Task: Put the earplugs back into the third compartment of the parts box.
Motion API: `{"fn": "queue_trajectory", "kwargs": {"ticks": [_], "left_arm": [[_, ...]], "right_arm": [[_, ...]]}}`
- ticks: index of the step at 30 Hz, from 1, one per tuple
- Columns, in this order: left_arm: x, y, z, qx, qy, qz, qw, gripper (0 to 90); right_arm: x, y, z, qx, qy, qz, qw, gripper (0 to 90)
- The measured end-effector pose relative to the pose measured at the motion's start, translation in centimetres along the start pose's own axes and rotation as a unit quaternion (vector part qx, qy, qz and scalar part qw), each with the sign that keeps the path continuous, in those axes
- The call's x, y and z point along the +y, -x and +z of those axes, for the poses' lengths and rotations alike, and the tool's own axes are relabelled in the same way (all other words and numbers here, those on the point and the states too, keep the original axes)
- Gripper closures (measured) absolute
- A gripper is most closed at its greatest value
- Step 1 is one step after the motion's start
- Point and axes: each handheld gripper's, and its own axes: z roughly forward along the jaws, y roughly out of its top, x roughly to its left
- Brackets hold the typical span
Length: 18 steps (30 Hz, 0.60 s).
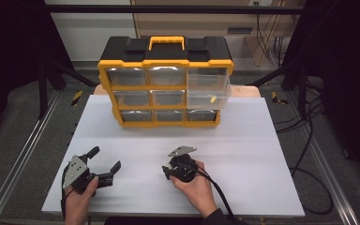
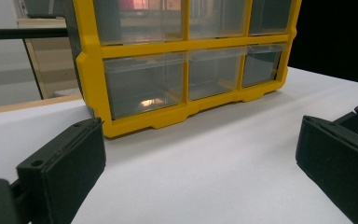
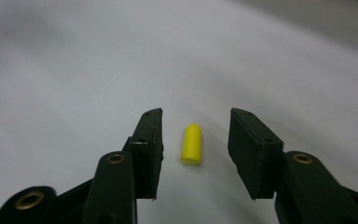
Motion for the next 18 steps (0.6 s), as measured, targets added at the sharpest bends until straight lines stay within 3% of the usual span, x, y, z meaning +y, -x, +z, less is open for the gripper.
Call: {"fn": "queue_trajectory", "kwargs": {"ticks": [18], "left_arm": [[0.0, 0.0, 0.0, 0.001, 0.0, 0.002, 1.0, 1.2]], "right_arm": [[-0.4, -0.2, 1.2, -0.003, -0.019, -0.015, 0.9997, 71.2]]}}
